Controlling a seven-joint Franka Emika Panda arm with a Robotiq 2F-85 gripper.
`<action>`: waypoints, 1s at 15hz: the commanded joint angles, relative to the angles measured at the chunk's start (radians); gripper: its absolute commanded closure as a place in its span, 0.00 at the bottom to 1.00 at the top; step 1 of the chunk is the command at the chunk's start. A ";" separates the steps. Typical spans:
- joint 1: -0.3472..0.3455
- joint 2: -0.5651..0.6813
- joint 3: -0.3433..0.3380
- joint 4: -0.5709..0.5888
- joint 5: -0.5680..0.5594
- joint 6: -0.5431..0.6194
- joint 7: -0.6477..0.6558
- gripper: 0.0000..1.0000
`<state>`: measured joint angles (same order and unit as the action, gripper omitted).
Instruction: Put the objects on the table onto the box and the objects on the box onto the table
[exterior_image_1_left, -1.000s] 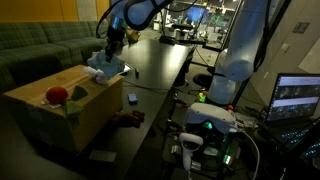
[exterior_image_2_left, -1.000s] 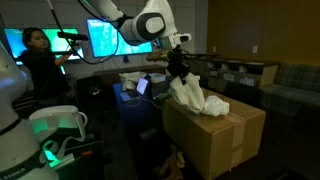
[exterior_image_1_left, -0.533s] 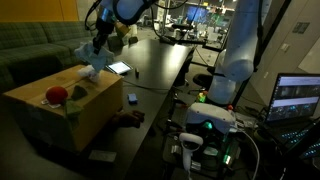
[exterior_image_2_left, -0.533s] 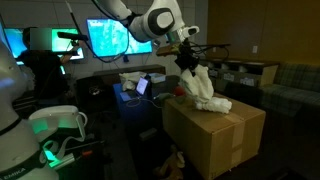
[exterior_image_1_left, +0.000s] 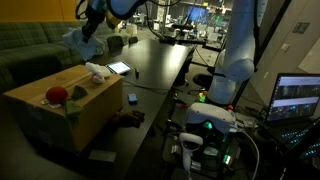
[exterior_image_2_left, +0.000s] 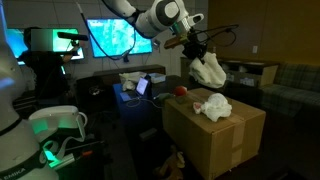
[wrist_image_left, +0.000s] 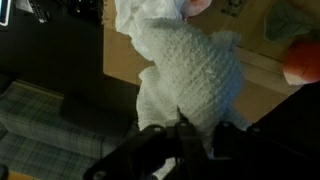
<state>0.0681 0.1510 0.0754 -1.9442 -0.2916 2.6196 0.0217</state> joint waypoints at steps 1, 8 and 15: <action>0.023 0.050 -0.019 0.075 -0.032 0.020 0.025 0.95; 0.072 0.198 -0.028 0.162 -0.041 0.071 0.032 0.95; 0.118 0.336 -0.066 0.265 -0.026 0.043 0.027 0.56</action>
<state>0.1602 0.4348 0.0428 -1.7575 -0.3017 2.6712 0.0296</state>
